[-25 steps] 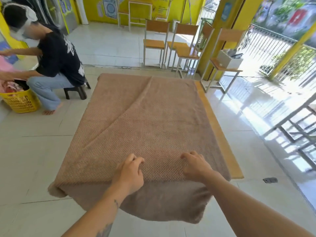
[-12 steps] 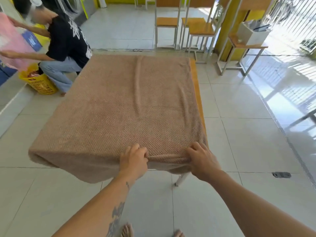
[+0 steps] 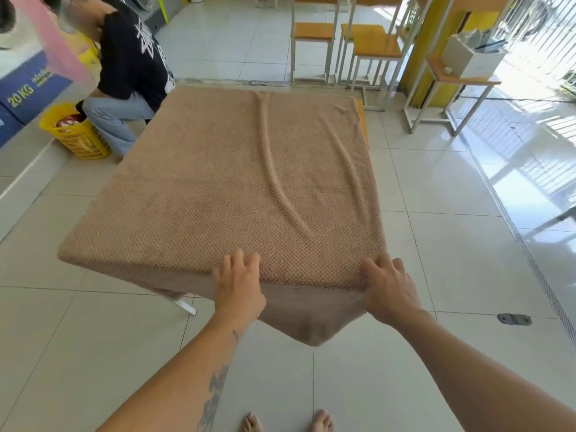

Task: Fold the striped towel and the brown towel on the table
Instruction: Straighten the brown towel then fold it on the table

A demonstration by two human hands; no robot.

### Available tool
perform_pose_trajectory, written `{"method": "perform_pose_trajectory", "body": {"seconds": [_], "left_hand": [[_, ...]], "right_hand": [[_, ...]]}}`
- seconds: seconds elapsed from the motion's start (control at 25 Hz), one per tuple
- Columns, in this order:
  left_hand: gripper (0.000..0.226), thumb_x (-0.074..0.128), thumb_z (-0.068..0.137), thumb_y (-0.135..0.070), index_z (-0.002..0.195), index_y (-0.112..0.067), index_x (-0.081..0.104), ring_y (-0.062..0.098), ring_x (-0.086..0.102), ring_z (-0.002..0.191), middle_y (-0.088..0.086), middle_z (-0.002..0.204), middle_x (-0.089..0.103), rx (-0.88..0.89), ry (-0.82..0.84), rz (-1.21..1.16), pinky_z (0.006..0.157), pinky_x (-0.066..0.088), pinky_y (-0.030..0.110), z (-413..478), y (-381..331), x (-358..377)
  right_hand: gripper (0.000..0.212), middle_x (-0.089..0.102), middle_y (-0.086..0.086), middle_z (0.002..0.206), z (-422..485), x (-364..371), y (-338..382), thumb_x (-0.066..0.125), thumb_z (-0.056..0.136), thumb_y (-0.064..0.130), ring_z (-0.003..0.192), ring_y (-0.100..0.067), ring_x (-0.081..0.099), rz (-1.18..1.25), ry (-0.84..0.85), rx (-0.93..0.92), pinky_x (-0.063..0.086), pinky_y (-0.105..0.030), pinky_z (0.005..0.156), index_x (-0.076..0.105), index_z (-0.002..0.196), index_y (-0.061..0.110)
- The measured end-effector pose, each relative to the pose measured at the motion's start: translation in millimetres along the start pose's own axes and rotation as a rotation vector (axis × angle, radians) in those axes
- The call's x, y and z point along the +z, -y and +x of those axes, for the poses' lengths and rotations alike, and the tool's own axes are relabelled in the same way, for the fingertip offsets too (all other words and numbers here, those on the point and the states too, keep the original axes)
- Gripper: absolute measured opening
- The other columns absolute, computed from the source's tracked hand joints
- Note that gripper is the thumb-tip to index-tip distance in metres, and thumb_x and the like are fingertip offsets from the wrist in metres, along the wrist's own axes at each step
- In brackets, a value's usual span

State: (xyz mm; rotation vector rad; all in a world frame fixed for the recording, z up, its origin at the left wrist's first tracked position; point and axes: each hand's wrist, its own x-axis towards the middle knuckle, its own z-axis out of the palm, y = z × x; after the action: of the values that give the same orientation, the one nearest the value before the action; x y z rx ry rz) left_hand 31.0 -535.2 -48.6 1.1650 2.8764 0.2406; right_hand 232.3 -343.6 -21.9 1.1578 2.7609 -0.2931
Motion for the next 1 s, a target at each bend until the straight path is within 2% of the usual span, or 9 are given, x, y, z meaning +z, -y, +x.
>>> {"method": "perform_pose_trajectory", "body": {"seconds": [0.16,0.24,0.4,0.48,0.6,0.72,0.88,1.0], "left_hand": [[0.023,0.066,0.081,-0.007,0.09,-0.026,0.058,0.016,0.045,0.084,-0.009,0.091,0.052,0.079,0.06,-0.014,0.073,0.033,0.03,14.8,14.3,-2.8],[0.018,0.063,0.083,-0.006,0.084,-0.024,0.058,0.017,0.048,0.083,-0.008,0.088,0.054,0.079,0.102,-0.085,0.075,0.039,0.032,6.9,10.6,-4.5],[0.011,0.056,0.09,-0.016,0.087,-0.026,0.056,0.017,0.052,0.09,-0.01,0.093,0.054,0.119,0.219,-0.192,0.082,0.042,0.035,-24.3,3.7,-0.1],[0.005,0.056,0.091,-0.022,0.093,-0.027,0.056,0.015,0.052,0.091,-0.01,0.095,0.052,0.113,0.194,-0.239,0.084,0.041,0.033,-30.2,11.9,-1.9],[0.011,0.06,0.091,-0.023,0.102,-0.026,0.057,0.015,0.049,0.091,-0.008,0.1,0.049,0.028,0.113,-0.291,0.087,0.042,0.033,-21.3,37.4,-11.6],[0.023,0.062,0.09,-0.021,0.111,-0.025,0.056,0.016,0.048,0.1,-0.007,0.106,0.045,-0.053,0.059,-0.263,0.091,0.042,0.032,-4.5,72.8,-27.4],[0.043,0.062,0.091,-0.023,0.132,-0.027,0.049,0.018,0.041,0.113,-0.004,0.119,0.039,-0.153,0.144,-0.222,0.097,0.043,0.037,10.7,120.4,-41.0],[0.039,0.061,0.091,-0.02,0.129,-0.027,0.052,0.02,0.039,0.114,-0.003,0.118,0.041,-0.108,0.203,-0.171,0.097,0.036,0.036,21.8,142.3,-44.2]], "right_hand": [[0.01,0.046,0.004,0.099,-4.2,4.0,-9.2,0.054,0.085,0.013,0.091,-0.022,0.042,-0.038,-0.045,-0.008,0.036,-0.032,0.069,0.054,0.087,0.023],[0.008,0.047,0.004,0.102,-13.3,4.0,-15.2,0.055,0.084,0.015,0.092,-0.022,0.045,-0.08,-0.013,0.017,0.037,-0.031,0.07,0.056,0.089,0.021],[0.023,0.045,0.001,0.105,-22.9,-6.2,-8.0,0.054,0.079,0.024,0.099,-0.022,0.044,-0.097,0.056,0.062,0.044,-0.033,0.084,0.054,0.102,0.023],[0.033,0.046,0.0,0.111,-19.1,-12.8,13.4,0.053,0.077,0.022,0.101,-0.023,0.043,-0.019,0.023,0.017,0.042,-0.033,0.087,0.05,0.11,0.024],[0.045,0.046,-0.001,0.117,-5.9,-15.5,57.2,0.053,0.078,0.017,0.112,-0.024,0.042,0.09,0.013,-0.087,0.042,-0.033,0.092,0.048,0.122,0.025],[0.047,0.043,-0.003,0.119,9.1,-9.9,103.7,0.05,0.078,0.013,0.115,-0.025,0.04,0.11,0.061,-0.165,0.043,-0.035,0.092,0.047,0.124,0.022],[0.051,0.042,-0.004,0.122,27.9,2.0,156.5,0.049,0.081,0.016,0.116,-0.026,0.039,0.038,0.137,-0.233,0.044,-0.037,0.094,0.042,0.131,0.024],[0.043,0.042,-0.005,0.121,42.9,6.2,181.8,0.05,0.084,0.02,0.114,-0.027,0.04,-0.031,0.135,-0.247,0.047,-0.039,0.092,0.044,0.127,0.022]]}}
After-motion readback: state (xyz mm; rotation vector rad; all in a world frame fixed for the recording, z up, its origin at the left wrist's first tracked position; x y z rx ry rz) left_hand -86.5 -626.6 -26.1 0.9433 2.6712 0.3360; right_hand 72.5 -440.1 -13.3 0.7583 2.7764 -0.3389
